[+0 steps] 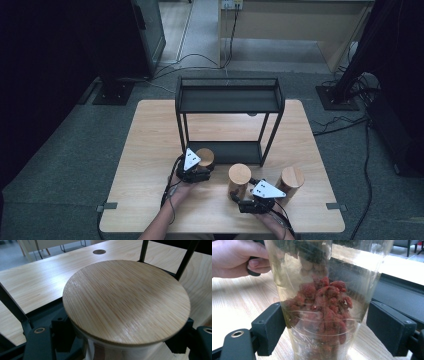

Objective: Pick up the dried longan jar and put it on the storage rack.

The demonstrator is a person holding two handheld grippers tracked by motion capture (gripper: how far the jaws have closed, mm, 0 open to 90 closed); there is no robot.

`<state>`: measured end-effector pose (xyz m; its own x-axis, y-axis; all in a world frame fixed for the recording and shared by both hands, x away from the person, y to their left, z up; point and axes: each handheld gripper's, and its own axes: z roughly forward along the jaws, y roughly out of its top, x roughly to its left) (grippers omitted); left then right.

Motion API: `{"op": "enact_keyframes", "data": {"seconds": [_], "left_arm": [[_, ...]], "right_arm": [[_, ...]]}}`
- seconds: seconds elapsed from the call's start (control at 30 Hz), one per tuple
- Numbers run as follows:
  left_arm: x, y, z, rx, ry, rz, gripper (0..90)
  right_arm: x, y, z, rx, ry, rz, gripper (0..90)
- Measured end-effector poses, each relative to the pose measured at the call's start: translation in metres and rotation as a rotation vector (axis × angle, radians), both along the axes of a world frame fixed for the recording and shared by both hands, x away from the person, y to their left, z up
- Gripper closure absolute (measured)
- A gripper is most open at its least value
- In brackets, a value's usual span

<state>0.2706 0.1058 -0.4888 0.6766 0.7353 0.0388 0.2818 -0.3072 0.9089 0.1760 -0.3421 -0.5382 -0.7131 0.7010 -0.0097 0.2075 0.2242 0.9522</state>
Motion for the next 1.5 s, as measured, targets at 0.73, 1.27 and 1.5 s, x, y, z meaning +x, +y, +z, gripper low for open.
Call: {"op": "enact_keyframes", "data": {"seconds": [0.73, 1.27, 1.5], "left_arm": [[0.020, -0.023, 0.007, 0.006, -0.012, 0.029, 25.5], [0.031, -0.038, 0.005, -0.006, 0.009, 0.149, 25.5], [0.034, -0.051, 0.004, 0.015, 0.002, 0.187, 25.4]], "right_arm": [[0.000, 0.001, 0.001, -0.002, 0.003, -0.002, 16.7], [-0.001, 0.001, 0.001, -0.006, 0.000, -0.003, 16.7], [-0.001, 0.002, 0.001, -0.008, -0.001, -0.004, 16.7]]}}
